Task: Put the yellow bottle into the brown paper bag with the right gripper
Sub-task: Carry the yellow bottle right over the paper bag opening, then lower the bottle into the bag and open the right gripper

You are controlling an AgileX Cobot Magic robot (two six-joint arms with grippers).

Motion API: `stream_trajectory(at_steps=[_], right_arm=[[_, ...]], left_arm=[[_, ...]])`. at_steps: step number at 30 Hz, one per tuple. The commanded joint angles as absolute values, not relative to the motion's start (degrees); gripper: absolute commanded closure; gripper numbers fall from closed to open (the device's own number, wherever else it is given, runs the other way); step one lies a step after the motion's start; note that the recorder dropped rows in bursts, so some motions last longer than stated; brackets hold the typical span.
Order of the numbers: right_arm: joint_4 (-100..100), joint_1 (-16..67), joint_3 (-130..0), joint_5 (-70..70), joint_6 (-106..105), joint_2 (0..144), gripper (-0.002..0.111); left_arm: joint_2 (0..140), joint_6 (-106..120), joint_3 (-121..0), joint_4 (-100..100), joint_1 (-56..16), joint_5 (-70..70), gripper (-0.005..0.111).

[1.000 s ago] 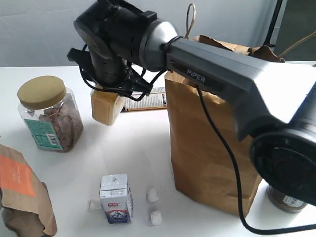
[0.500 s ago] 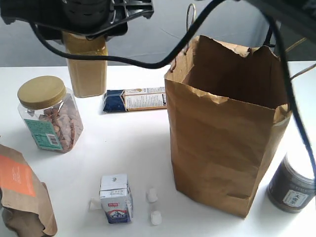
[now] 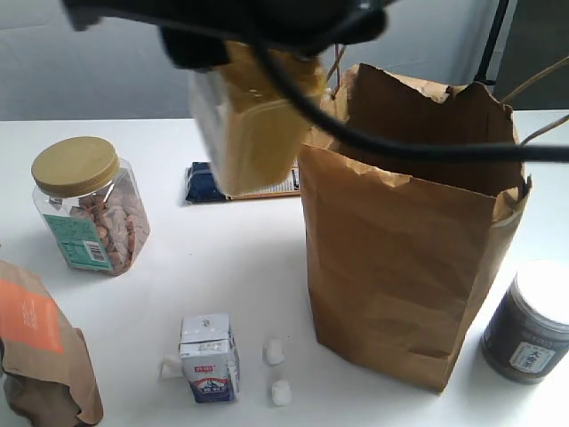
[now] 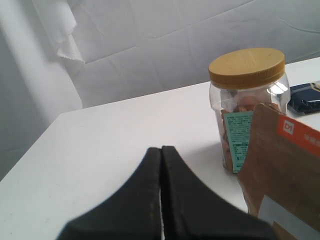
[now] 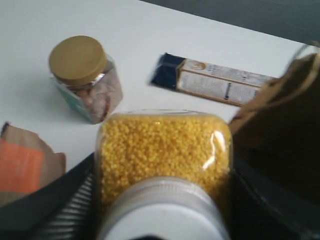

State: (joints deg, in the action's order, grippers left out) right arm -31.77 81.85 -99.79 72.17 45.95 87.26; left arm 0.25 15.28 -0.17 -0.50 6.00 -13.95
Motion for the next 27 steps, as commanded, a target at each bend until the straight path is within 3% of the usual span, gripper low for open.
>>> stream_trajectory(at_steps=[1,10,17,27], right_arm=[[-39.33,81.62,-92.07,69.96,50.02,78.43,0.108],[-45.75,71.8,-87.16,69.86,49.11,71.36,0.108],[-33.25,58.38,-87.16,65.37,41.05,79.5,0.108],[-26.23,52.86,-87.16,61.04,39.85,90.58,0.108]], left_arm=[[0.0,15.16,0.0,-0.5,5.7,-13.7,0.107],[0.0,15.16,0.0,-0.5,5.7,-13.7,0.107],[0.0,15.16,0.0,-0.5,5.7,-13.7,0.107],[0.0,15.16,0.0,-0.5,5.7,-13.7,0.107]])
